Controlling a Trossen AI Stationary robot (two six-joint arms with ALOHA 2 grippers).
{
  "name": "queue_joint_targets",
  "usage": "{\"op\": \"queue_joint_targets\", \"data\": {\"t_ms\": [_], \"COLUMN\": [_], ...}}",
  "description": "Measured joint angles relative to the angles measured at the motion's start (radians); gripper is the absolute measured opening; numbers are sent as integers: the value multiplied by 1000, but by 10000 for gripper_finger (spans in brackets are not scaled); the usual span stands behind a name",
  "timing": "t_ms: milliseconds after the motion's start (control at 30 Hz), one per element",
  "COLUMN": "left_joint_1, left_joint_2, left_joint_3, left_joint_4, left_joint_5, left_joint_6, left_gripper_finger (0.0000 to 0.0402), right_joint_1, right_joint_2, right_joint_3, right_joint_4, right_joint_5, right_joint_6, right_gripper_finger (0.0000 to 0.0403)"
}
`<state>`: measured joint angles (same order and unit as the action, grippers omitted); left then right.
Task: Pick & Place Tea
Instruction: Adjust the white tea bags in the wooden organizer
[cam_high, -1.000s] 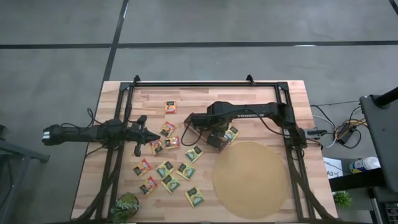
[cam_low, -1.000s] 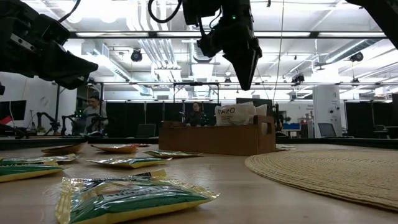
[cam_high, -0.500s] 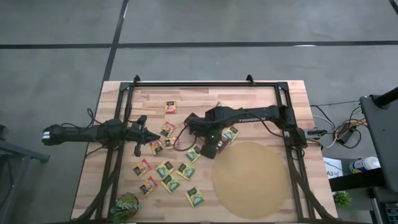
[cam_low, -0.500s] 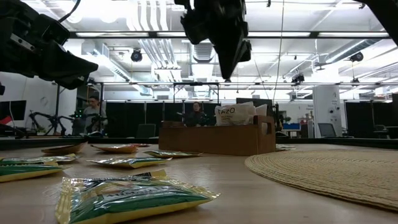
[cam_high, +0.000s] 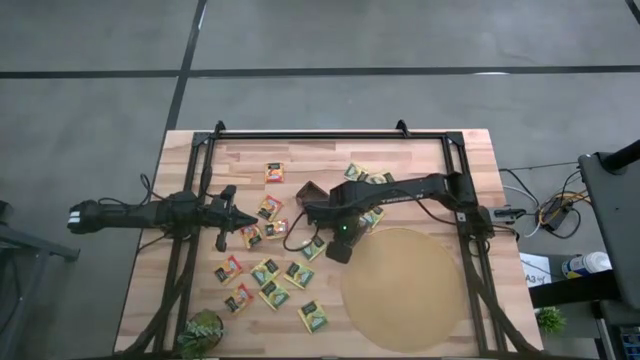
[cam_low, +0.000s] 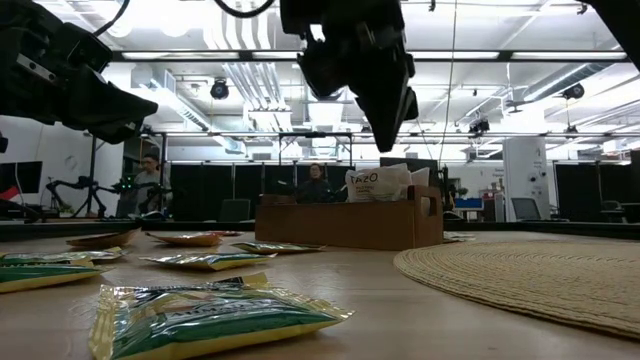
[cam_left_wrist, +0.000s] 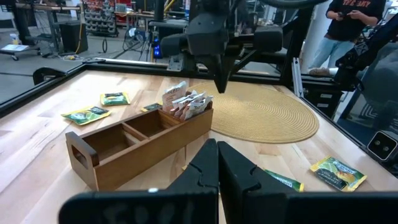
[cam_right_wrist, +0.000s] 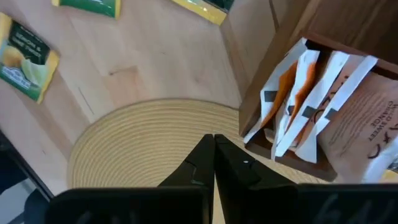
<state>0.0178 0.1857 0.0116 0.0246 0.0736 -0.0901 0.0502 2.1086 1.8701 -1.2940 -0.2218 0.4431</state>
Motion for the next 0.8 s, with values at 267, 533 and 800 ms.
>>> {"op": "queue_joint_targets", "data": {"t_ms": [267,533,800], "left_joint_1": [0,0,0], "left_joint_2": [0,0,0], "left_joint_3": [0,0,0], "left_joint_4": [0,0,0], "left_joint_5": [0,0,0], "left_joint_6": [0,0,0], "left_gripper_finger": [0,0,0], "right_joint_1": [0,-3,-3], "right_joint_2": [1,2,3], "right_joint_3": [-25,-43,-59], "right_joint_4": [106,124,111], "right_joint_5": [5,96,176], "right_joint_6": [22,21,21], "right_gripper_finger": [8,8,8]}}
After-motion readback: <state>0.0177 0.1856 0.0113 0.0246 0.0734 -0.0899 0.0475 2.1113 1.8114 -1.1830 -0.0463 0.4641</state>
